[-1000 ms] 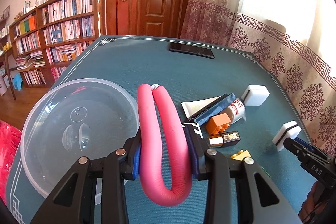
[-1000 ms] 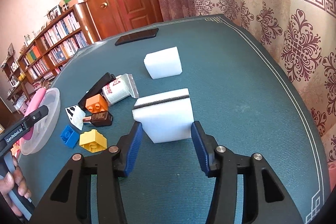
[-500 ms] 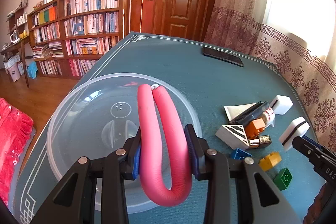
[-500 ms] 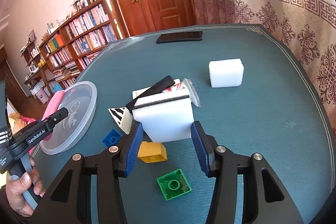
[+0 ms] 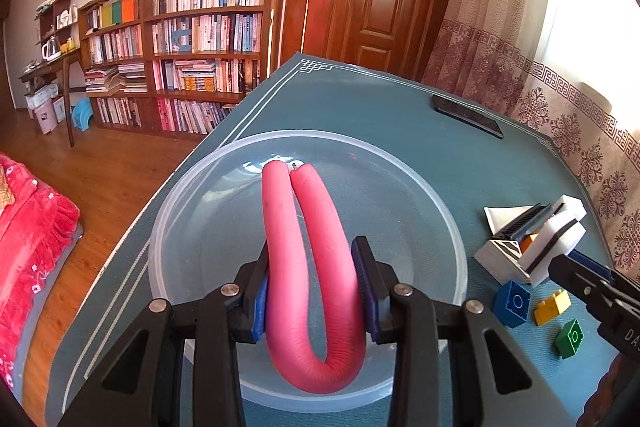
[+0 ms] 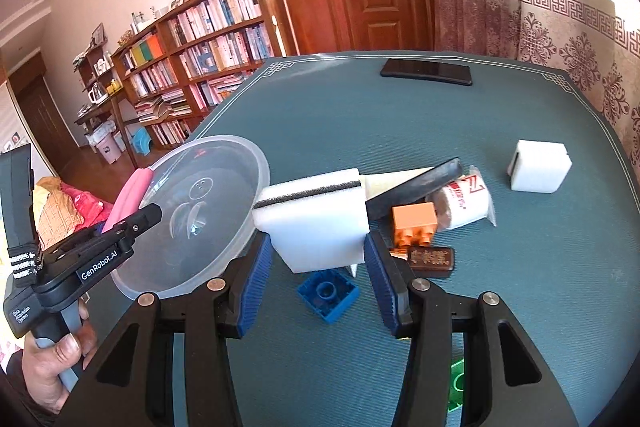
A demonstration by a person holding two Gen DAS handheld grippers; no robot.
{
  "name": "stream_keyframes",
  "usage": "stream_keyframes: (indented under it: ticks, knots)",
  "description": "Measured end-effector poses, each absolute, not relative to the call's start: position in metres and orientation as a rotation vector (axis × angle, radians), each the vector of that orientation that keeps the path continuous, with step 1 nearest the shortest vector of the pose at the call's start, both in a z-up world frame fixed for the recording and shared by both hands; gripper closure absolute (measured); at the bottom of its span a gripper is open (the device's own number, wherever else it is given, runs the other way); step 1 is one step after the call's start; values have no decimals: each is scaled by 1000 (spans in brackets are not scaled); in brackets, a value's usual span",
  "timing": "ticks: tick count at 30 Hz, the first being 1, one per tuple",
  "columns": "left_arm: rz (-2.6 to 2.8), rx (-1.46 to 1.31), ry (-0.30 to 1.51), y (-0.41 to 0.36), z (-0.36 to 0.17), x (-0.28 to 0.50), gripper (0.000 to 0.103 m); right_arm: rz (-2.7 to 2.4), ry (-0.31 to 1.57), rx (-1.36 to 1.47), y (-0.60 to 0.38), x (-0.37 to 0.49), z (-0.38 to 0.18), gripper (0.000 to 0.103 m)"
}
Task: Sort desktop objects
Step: 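Lower the pink tube and white sponge into the clear bowl and open both grippers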
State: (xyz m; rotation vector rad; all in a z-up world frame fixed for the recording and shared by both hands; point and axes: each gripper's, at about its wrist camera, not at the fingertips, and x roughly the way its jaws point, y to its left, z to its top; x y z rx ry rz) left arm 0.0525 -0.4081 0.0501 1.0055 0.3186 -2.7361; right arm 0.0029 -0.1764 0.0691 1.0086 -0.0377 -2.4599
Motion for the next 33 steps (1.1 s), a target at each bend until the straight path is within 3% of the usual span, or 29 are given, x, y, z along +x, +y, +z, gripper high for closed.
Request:
stream_keyframes:
  ticks: [14,16,18,19,25,33]
  knots:
    - [-2719,1016,371,-439,42,58,62,-2355,62,1010,-242,0,62,52]
    - [-2729,1020,396,-442,42,58,56,-2351,70,1010,-248,-1,61,52]
    - [-2735,1011,415,-444,42,59,38,-2351,77,1006,-252,-2,60,52]
    - [-2738,1004,417,-445,43,59,34,-2348,79,1007,-254,-3,60,52]
    - [-2741,969,432,-452,46,64,26,-2340,109,994,-266,-7,59,52]
    - [-2711,956,449,-462,46,67,24,-2309,111,998,-277,-11,55,52]
